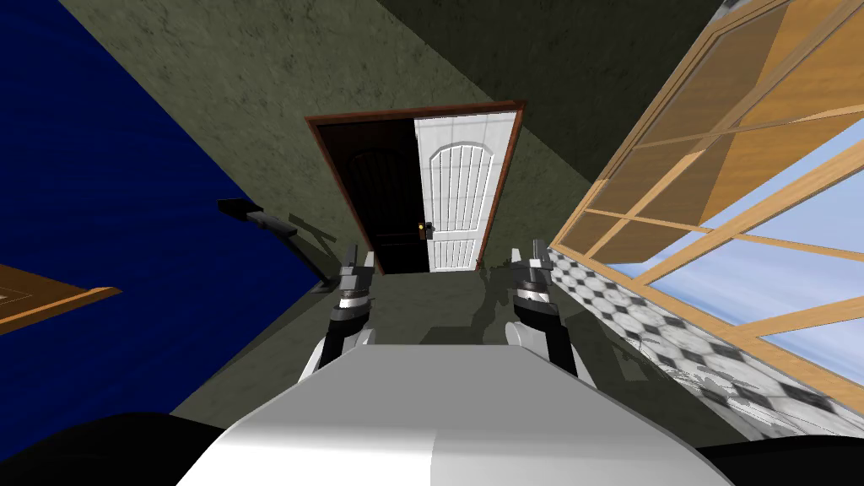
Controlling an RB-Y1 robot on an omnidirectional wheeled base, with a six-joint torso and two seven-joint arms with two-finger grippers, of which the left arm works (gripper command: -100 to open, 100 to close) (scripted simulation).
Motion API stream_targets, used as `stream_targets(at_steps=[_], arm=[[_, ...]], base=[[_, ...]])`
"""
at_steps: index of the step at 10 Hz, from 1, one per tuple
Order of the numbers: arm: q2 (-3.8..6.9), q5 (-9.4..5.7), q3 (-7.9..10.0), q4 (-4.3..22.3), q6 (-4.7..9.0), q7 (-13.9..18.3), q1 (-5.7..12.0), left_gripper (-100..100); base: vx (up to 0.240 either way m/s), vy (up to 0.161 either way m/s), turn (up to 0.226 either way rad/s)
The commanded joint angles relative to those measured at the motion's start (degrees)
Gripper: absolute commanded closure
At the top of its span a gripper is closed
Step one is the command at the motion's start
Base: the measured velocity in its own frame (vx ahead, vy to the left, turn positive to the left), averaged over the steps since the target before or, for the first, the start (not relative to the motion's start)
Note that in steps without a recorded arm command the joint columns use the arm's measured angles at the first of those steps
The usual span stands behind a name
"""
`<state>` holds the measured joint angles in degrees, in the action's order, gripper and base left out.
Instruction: Pull the door open
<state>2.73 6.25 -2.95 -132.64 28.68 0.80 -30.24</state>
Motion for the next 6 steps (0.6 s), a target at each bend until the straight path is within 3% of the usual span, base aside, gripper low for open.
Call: stream_targets(at_steps=[1,6], arm=[[0.27,-0.19,0.17,1.4,-0.31,0.1,0.69,-100],[1.05,-0.91,0.79,6.7,-1.45,0.4,3.21,-100]], base=[[0.106,0.006,-0.009],[0.188,-0.017,-0.009]])
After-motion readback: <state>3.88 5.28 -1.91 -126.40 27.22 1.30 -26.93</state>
